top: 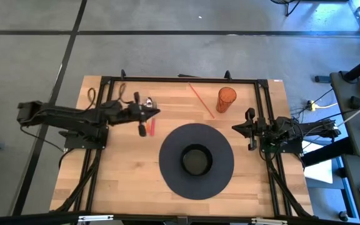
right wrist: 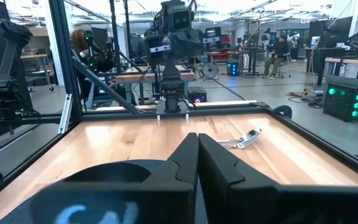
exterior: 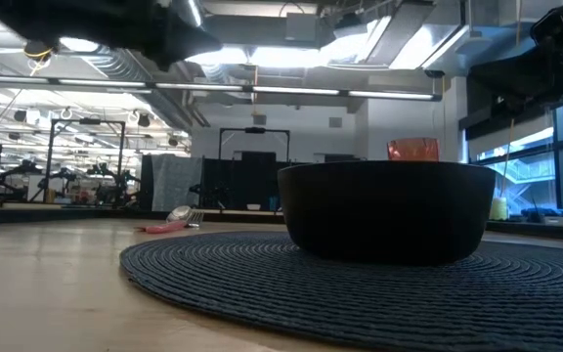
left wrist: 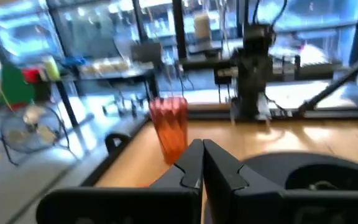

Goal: Pick & Place Utensil
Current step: Put the red cup on the blue mat to the top right of the black bowl

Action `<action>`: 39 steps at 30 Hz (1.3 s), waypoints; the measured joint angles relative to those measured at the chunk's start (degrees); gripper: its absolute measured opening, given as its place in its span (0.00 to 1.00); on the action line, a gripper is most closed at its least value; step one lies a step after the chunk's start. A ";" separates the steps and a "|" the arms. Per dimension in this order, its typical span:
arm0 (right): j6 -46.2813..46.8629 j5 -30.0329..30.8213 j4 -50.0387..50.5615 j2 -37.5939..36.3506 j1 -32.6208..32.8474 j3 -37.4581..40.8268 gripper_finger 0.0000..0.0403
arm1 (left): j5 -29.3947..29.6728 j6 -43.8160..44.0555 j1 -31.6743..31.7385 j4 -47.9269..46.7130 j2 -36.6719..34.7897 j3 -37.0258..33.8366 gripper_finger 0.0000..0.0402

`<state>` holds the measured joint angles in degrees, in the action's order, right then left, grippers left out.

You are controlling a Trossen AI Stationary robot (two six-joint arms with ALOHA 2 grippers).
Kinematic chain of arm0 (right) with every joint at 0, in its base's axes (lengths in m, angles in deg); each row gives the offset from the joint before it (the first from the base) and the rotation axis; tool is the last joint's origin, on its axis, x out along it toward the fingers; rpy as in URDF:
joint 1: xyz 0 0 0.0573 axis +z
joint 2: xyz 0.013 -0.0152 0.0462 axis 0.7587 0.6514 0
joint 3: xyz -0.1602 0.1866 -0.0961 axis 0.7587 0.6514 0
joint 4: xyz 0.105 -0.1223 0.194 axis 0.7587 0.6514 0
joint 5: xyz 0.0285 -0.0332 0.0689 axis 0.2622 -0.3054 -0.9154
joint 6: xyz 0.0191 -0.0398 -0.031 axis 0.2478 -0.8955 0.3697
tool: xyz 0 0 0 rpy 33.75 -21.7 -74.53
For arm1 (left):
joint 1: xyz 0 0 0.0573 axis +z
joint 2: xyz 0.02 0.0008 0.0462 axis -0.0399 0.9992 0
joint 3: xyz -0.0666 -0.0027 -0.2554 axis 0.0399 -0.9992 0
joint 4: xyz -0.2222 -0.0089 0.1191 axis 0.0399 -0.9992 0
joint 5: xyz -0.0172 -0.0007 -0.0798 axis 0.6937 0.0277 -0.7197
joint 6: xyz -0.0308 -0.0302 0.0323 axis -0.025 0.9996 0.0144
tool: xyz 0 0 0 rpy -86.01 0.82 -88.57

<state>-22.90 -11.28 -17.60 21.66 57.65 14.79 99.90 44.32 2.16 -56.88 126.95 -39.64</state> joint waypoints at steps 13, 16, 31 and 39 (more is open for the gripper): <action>0.16 -0.02 0.00 0.00 0.00 -0.02 0.03 | 10.94 -4.61 -2.61 14.11 -9.22 -12.14 0.00; 0.31 -0.02 0.00 0.00 0.00 -0.02 0.03 | 12.94 -7.21 -6.13 10.73 -15.91 -13.73 0.01; 1.58 -0.01 -0.24 0.00 0.00 -0.02 0.03 | 19.34 -0.61 0.86 3.33 -26.25 -19.91 0.00; 1.42 -0.02 -0.17 0.00 0.00 -0.02 0.03 | 10.11 4.37 8.58 0.88 -19.72 -19.91 0.01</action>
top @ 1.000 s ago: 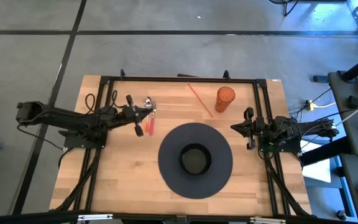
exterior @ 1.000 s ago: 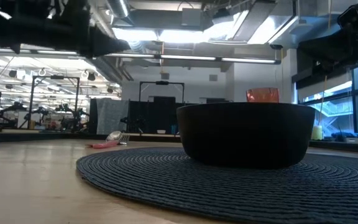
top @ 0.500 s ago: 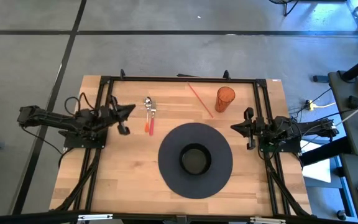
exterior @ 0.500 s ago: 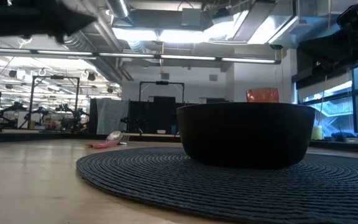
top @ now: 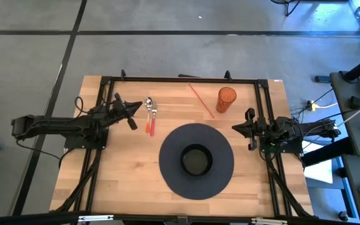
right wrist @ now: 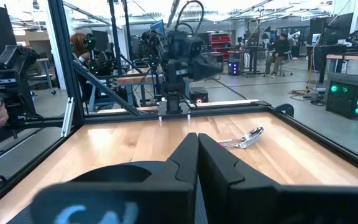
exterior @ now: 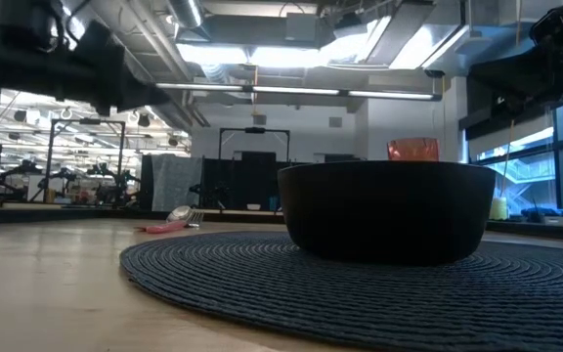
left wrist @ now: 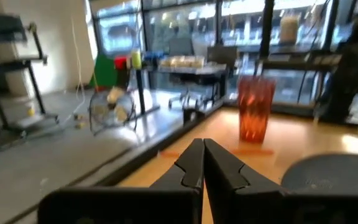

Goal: Pick & Place Utensil
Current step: Put the red cup on the blue mat to the top right of the black bowl

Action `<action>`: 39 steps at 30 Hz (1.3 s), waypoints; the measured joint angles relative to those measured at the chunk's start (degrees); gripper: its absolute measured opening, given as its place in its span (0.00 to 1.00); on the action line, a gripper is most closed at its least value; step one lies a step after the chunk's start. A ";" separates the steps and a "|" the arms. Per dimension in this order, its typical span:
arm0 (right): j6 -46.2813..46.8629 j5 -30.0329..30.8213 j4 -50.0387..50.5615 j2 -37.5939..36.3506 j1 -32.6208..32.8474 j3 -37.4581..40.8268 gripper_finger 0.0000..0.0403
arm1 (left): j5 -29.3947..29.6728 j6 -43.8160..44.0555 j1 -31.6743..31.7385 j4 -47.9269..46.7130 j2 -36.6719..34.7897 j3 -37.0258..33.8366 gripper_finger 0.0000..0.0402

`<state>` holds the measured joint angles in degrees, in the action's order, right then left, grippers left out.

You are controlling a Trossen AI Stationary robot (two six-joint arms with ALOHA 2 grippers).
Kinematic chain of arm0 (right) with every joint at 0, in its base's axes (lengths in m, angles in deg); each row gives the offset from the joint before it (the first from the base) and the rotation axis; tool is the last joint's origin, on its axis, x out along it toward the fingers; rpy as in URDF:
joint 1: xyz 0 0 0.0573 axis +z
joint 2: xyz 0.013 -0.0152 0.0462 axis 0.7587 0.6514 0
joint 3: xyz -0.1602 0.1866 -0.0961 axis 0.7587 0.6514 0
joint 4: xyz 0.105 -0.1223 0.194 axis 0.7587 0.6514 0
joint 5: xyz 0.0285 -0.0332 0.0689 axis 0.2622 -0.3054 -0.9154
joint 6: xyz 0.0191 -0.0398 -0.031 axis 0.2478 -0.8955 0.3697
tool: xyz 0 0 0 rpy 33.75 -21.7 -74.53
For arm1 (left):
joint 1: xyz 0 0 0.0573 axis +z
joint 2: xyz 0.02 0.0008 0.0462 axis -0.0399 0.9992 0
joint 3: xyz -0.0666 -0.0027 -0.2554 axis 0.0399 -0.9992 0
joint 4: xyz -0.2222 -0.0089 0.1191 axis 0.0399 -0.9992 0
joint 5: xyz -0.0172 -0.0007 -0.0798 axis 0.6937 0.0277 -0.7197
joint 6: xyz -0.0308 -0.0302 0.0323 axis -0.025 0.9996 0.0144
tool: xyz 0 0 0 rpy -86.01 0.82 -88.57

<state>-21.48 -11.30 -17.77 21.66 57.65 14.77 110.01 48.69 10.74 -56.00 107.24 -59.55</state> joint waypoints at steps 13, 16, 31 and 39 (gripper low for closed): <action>0.13 0.02 0.15 0.00 0.00 0.01 0.03 | 0.28 1.98 -0.28 -0.15 2.42 0.00 0.01; -0.04 0.02 0.15 0.00 0.00 0.02 0.03 | 0.27 3.14 -0.28 1.08 2.38 0.00 0.01; 0.16 0.44 0.64 0.00 0.00 0.02 0.03 | -3.72 -4.84 -6.05 3.48 -7.30 0.00 0.01; 0.16 0.44 0.63 0.00 0.00 0.02 0.03 | 4.65 -7.97 -8.60 -5.19 -14.98 0.00 0.01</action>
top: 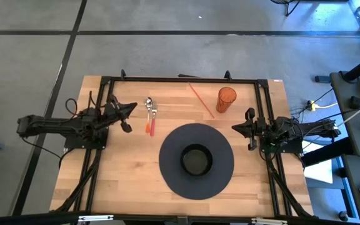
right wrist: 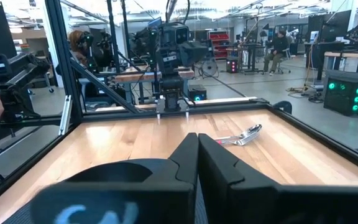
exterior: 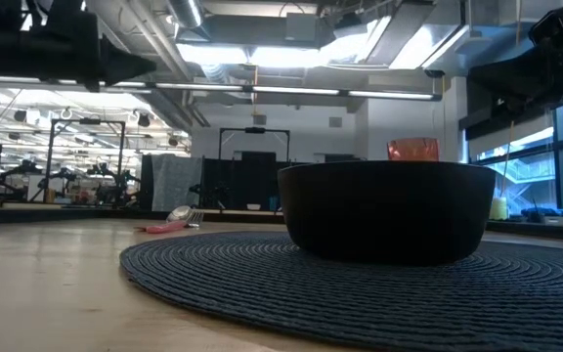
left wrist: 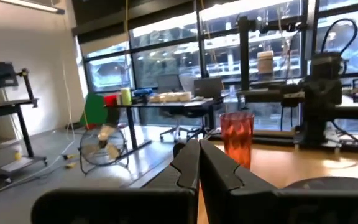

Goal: Pick & Place Utensil
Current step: Put the red cup on the blue mat to the top right of the black bowl

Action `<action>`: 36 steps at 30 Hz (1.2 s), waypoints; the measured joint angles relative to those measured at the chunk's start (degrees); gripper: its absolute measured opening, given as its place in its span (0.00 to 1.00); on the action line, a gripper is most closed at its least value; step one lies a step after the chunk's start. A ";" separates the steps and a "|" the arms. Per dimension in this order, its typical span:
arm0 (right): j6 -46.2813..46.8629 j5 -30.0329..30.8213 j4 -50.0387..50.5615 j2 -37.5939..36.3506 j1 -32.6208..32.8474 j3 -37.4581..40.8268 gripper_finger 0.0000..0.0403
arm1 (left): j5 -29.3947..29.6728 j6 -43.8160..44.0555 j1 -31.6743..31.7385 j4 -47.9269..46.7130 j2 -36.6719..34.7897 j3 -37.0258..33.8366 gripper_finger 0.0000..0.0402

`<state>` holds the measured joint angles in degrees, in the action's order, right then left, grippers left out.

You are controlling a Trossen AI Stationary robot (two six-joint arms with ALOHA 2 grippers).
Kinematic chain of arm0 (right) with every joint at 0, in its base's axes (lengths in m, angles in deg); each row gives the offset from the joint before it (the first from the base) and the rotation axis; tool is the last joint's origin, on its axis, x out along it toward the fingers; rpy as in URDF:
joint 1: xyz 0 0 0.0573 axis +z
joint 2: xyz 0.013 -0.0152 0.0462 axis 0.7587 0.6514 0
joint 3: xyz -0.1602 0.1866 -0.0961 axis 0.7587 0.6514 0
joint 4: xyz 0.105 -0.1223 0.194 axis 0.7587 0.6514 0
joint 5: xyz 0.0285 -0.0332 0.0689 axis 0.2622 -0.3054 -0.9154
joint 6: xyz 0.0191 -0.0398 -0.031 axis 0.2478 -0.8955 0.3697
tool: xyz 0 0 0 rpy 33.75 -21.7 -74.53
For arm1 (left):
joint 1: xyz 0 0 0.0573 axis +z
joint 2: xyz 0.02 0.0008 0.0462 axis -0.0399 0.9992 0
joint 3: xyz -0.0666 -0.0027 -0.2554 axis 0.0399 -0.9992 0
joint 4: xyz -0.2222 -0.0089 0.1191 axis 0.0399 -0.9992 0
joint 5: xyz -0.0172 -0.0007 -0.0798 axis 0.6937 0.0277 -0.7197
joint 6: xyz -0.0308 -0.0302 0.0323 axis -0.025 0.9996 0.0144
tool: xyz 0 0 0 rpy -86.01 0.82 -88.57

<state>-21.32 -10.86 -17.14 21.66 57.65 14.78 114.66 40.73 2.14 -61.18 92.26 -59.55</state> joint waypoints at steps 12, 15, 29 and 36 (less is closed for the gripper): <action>0.00 0.02 0.00 0.00 0.00 0.01 0.03 | 6.09 1.61 0.07 -7.12 -1.31 0.00 0.00; 0.00 0.02 -0.02 0.00 0.00 0.01 0.03 | 10.07 2.61 0.07 -9.83 -1.27 0.00 0.01; 0.23 0.02 -0.02 0.00 0.00 -0.01 0.03 | 10.01 5.61 0.07 -13.40 -1.27 0.00 0.01; 0.02 0.04 -0.02 0.00 0.00 0.01 0.03 | 10.01 5.57 0.07 -13.40 -1.27 0.00 0.01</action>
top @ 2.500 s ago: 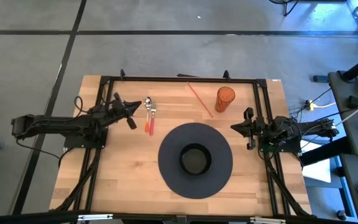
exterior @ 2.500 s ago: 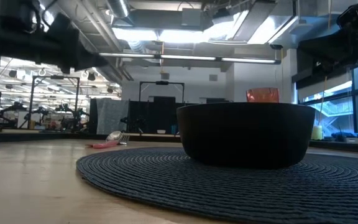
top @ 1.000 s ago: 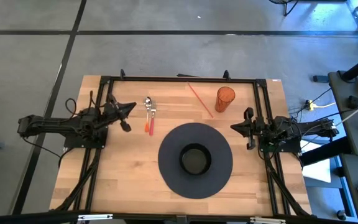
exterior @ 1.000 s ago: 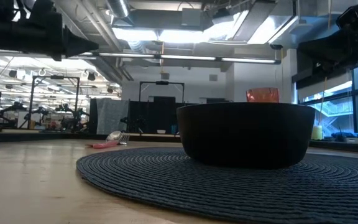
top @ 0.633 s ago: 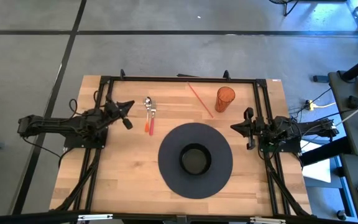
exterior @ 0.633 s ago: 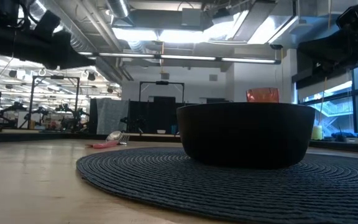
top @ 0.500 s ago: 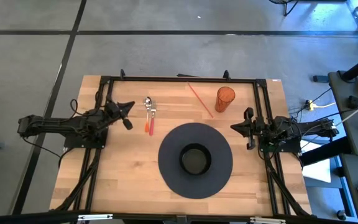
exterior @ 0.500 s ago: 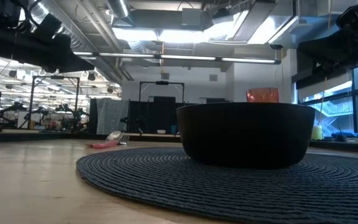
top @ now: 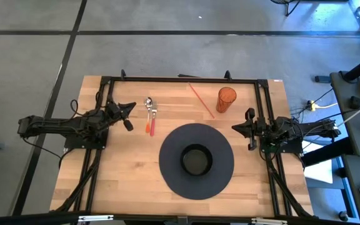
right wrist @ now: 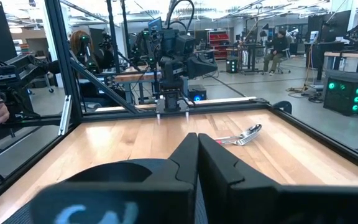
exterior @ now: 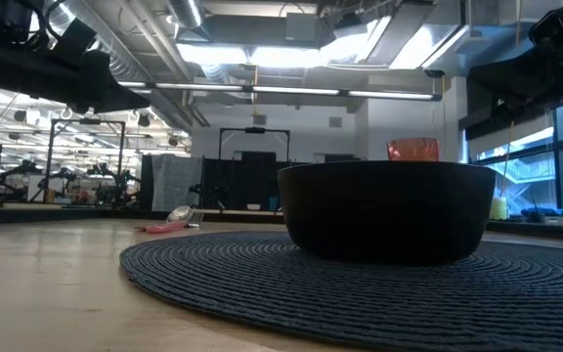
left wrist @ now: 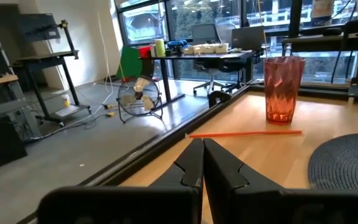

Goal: Pick & Place Utensil
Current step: Put the red cup on the blue mat to the top right of the black bowl

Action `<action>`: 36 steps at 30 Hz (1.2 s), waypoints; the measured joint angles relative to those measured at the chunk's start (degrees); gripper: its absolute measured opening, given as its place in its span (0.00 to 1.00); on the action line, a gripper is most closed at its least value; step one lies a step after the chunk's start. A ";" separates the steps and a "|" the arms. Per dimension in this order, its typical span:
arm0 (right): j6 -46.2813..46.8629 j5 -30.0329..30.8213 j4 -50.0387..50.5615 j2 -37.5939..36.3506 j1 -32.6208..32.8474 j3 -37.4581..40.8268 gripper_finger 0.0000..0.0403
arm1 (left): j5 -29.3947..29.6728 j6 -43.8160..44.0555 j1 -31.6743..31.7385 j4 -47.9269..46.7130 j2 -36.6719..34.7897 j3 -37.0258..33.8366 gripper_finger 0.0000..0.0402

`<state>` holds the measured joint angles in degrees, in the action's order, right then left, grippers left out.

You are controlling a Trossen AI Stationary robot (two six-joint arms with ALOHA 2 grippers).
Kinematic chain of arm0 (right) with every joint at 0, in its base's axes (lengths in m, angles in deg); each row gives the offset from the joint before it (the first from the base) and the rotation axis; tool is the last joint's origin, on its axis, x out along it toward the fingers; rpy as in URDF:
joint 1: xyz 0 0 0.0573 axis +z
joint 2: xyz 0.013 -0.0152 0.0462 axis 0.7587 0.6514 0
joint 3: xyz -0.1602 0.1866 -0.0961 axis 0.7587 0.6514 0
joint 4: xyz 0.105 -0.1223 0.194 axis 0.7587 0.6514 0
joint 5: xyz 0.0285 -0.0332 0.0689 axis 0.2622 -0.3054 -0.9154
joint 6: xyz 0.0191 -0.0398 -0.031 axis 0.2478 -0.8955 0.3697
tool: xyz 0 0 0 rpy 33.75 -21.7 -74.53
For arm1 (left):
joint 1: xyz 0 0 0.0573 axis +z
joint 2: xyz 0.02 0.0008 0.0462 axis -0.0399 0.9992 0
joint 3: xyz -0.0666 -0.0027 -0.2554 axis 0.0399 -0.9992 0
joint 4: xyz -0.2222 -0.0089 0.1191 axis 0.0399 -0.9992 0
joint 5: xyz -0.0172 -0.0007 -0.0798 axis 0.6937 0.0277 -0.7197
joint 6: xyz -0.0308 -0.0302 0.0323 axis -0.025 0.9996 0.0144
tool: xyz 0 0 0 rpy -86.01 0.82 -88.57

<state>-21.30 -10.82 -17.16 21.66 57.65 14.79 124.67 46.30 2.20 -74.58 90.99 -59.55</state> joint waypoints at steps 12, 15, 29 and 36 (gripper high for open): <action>0.00 0.00 0.00 0.00 -0.01 0.00 0.03 | -0.08 0.00 0.00 0.00 0.00 0.00 0.02; 0.00 0.00 0.00 0.01 0.00 -0.01 0.03 | -0.08 -0.02 0.00 0.00 0.00 0.00 0.02; 0.24 0.11 -0.66 0.02 0.00 -0.02 0.03 | -0.08 -0.02 0.00 0.00 0.00 0.00 0.01; 0.00 0.12 -1.03 0.01 0.00 0.00 0.03 | -0.08 -0.02 0.00 0.00 0.00 0.00 0.01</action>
<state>-21.30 -10.69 -18.19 21.67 57.65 14.79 124.58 46.28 2.20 -74.58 90.99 -59.55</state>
